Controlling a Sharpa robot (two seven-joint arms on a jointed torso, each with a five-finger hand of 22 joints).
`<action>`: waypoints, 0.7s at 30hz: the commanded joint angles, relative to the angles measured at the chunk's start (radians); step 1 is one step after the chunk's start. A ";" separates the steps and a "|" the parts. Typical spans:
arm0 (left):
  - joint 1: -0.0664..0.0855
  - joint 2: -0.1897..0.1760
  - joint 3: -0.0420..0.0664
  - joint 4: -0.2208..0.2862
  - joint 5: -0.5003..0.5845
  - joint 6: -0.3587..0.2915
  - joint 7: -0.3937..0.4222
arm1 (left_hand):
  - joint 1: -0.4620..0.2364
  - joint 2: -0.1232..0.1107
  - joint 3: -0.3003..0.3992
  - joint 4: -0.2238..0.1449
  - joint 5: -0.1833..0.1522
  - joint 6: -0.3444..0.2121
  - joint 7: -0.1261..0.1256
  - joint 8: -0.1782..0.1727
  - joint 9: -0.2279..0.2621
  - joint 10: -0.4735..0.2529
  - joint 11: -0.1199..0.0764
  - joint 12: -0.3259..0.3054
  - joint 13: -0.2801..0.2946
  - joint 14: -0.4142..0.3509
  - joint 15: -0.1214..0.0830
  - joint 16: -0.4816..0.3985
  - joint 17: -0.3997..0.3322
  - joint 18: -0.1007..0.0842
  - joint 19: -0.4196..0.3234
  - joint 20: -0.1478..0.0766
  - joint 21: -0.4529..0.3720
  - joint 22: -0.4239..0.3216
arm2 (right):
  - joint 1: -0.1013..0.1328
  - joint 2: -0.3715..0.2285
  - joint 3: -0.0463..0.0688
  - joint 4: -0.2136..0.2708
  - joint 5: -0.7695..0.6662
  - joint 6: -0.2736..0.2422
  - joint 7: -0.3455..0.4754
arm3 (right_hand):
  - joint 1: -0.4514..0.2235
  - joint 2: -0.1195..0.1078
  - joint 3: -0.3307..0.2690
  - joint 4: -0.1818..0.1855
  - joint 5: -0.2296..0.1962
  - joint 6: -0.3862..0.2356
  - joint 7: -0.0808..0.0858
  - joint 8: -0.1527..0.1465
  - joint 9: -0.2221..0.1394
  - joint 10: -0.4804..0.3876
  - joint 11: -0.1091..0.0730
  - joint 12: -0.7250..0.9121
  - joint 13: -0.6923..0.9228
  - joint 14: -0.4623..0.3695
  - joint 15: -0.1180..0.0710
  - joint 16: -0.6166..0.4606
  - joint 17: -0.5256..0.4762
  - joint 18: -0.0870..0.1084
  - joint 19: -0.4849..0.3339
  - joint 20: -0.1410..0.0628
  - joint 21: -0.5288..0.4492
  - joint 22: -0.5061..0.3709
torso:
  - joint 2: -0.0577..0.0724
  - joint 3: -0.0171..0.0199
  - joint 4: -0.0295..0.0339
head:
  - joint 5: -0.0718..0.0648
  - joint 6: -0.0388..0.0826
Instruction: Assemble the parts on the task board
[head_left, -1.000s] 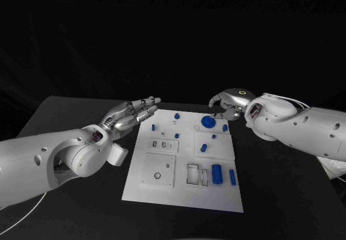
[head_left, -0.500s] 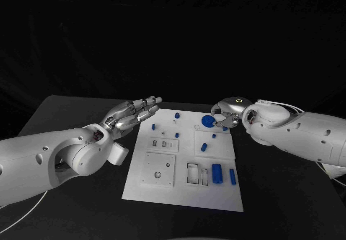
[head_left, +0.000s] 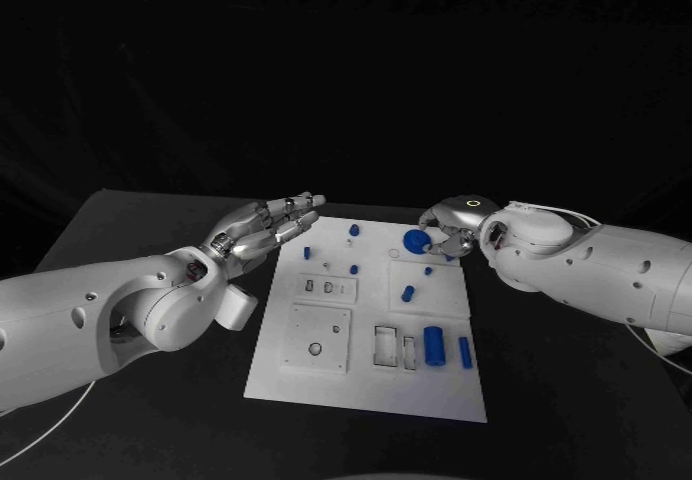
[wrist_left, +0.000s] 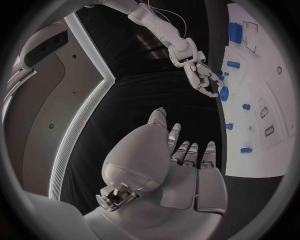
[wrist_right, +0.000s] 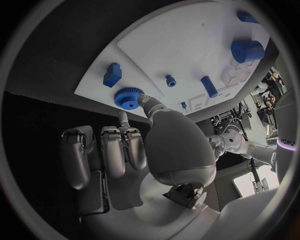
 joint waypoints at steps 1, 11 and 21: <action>0.000 0.002 0.001 0.001 -0.009 0.022 0.002 | 0.009 0.000 0.006 -0.002 0.005 0.011 0.000 0.006 0.002 0.008 0.002 0.007 0.002 -0.001 0.008 -0.004 -0.001 0.016 0.001 0.008 0.002 0.002 | -0.001 0.002 0.000 -0.002 -0.015 -0.010 -0.004 | -0.016 0.002 0.008 0.004 -0.006 -0.010 0.001 -0.011 -0.007 0.106 0.008 0.004 0.263 0.106 0.010 0.003 0.263 -0.004 0.097 0.010 -0.002 0.258 | 0.000 0.0002 0.0000 | 0.000 -0.002; 0.000 0.003 0.001 0.000 -0.011 0.027 -0.006 | 0.011 0.000 0.007 -0.003 0.006 0.016 0.003 0.010 0.002 0.014 0.005 0.009 0.003 -0.001 0.009 -0.004 -0.001 0.016 0.001 0.009 0.002 0.002 | -0.001 0.013 0.000 -0.018 -0.005 0.001 -0.008 | -0.034 0.013 0.015 0.016 -0.015 -0.015 0.007 -0.038 -0.040 0.106 0.014 0.004 0.263 0.106 0.016 0.003 0.263 0.000 0.085 0.017 -0.010 0.251 | -0.001 0.0008 -0.0001 | -0.002 -0.003; 0.000 0.005 0.001 -0.001 -0.012 0.029 -0.009 | 0.014 0.000 0.009 -0.005 0.008 0.018 0.005 0.013 0.002 0.018 0.008 0.009 0.004 -0.001 0.011 -0.004 -0.001 0.016 0.001 0.010 0.003 0.002 | -0.002 0.037 0.000 -0.048 0.012 0.005 0.000 | -0.059 0.021 0.015 0.035 -0.047 0.005 0.009 -0.042 -0.074 0.106 0.019 0.004 0.263 0.106 0.021 0.003 0.263 0.002 0.079 0.023 -0.015 0.248 | 0.000 0.0008 0.0011 | -0.004 0.000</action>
